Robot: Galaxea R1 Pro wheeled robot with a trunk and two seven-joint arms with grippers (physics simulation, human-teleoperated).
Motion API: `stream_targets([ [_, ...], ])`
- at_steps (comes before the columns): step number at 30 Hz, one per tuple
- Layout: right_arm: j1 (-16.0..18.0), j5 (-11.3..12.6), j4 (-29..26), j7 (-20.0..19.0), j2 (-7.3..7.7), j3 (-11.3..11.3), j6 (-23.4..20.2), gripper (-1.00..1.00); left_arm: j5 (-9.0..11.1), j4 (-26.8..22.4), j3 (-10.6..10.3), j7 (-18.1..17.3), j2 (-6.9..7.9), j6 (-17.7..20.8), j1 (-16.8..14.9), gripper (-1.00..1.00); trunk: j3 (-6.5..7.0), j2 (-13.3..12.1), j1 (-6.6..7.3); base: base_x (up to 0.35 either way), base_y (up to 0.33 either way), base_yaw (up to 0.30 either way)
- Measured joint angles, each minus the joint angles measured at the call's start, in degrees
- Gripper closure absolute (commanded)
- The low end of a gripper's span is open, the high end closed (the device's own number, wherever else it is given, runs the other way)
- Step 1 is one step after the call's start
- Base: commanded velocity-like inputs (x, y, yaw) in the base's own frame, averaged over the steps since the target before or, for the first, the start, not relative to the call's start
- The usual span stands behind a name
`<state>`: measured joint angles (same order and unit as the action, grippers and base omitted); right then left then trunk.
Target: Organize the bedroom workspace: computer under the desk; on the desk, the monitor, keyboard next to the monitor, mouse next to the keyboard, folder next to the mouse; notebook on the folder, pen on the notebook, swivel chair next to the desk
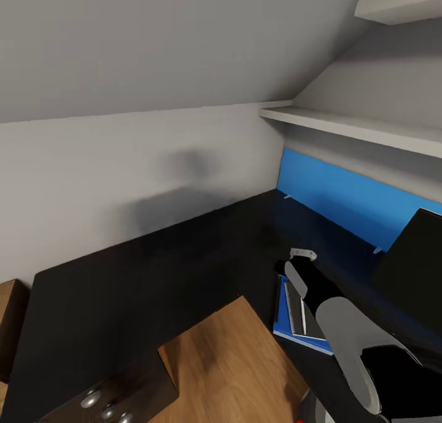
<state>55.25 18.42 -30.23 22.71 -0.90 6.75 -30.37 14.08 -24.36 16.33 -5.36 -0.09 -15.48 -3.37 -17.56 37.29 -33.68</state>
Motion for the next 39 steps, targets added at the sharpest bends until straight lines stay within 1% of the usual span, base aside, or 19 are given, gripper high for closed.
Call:
stream_targets([
  [1,-0.10,-1.27,0.15,0.08,-0.56,-0.01,1.44,-1.00,0.00,0.02,0.00,0.02,0.01,0.00,0.00,-1.00,0.00,0.00,0.00,0.000,0.000,0.257],
  [5,-1.01,-4.13,0.21,0.06,-1.58,-0.02,2.64,-1.00,0.00,0.03,0.00,0.01,0.01,0.02,0.01,-1.00,0.00,0.00,-0.01,-0.087,0.000,0.264],
  [6,-1.32,-5.22,0.22,0.06,-1.96,-0.03,3.61,-1.00,0.00,0.04,0.00,0.02,0.01,0.04,0.00,-1.00,0.00,0.00,-0.02,-0.243,0.000,0.269],
  [7,-1.65,-6.72,0.24,0.06,-2.57,-0.03,5.48,-1.00,0.00,0.04,0.00,0.02,0.01,0.08,0.01,-1.00,0.00,0.00,-0.03,-0.258,0.000,0.270],
  [11,-2.38,-8.18,0.62,0.02,-3.46,-0.06,8.09,-1.00,0.00,0.04,0.00,0.03,0.01,0.12,0.00,-1.00,0.00,-0.01,-0.03,-0.285,0.000,0.270],
  [14,-2.77,-8.55,1.34,-0.12,-3.77,-0.06,8.92,-1.00,0.00,0.04,0.00,0.03,0.01,0.15,0.01,-1.00,0.00,-0.01,-0.03,-0.306,0.000,0.271],
  [18,-3.05,-8.80,2.50,-0.26,-4.71,-0.04,10.70,-1.00,0.00,0.04,0.00,0.03,0.01,0.18,0.00,-1.00,0.00,-0.01,-0.03,-0.314,-0.019,0.271],
  [19,-3.19,-9.08,3.69,-0.32,-6.06,-0.03,13.59,-1.00,-0.01,0.05,-0.01,0.03,0.01,0.23,-0.01,-1.00,0.00,-0.01,-0.03,-0.317,-0.065,0.271],
  [21,-3.21,-9.53,4.68,-0.30,-6.45,0.07,14.92,-1.00,0.00,0.05,-0.01,0.03,0.01,0.24,-0.01,-1.00,0.00,0.00,-0.03,-0.317,-0.077,0.273],
  [24,-3.23,-10.66,6.81,-0.29,-6.86,0.88,17.75,-1.00,0.02,0.06,-0.01,0.03,0.01,0.27,-0.01,-1.00,0.00,0.00,-0.03,-0.317,-0.085,0.275],
  [26,-3.24,-11.29,8.46,-0.32,-7.05,1.80,20.48,-1.00,0.05,0.36,0.04,0.08,0.01,0.31,-0.01,-1.00,0.00,0.00,-0.03,-0.318,-0.092,0.277],
  [27,-3.24,-11.60,10.11,-0.33,-7.37,2.52,23.39,-1.00,0.07,1.32,0.07,0.13,0.01,0.34,0.00,-1.00,0.00,-0.01,-0.04,-0.318,-0.097,0.278],
  [31,-3.24,-11.97,12.23,-0.33,-8.64,3.02,27.51,-1.00,0.04,2.51,0.07,0.12,0.01,0.35,-0.01,-1.00,0.00,0.00,-0.03,-0.318,-0.103,0.278],
  [34,-3.25,-12.00,13.19,-0.29,-9.10,3.21,29.02,-1.00,0.02,2.81,0.04,0.10,0.01,0.36,-0.01,-1.00,0.00,0.00,-0.03,-0.318,-0.112,0.278],
  [39,-3.34,-12.13,16.32,-0.37,-9.10,3.28,31.28,-1.00,0.00,3.06,0.00,0.10,0.01,0.41,-0.02,-1.00,0.00,-0.01,-0.03,-0.318,-0.130,0.278],
])
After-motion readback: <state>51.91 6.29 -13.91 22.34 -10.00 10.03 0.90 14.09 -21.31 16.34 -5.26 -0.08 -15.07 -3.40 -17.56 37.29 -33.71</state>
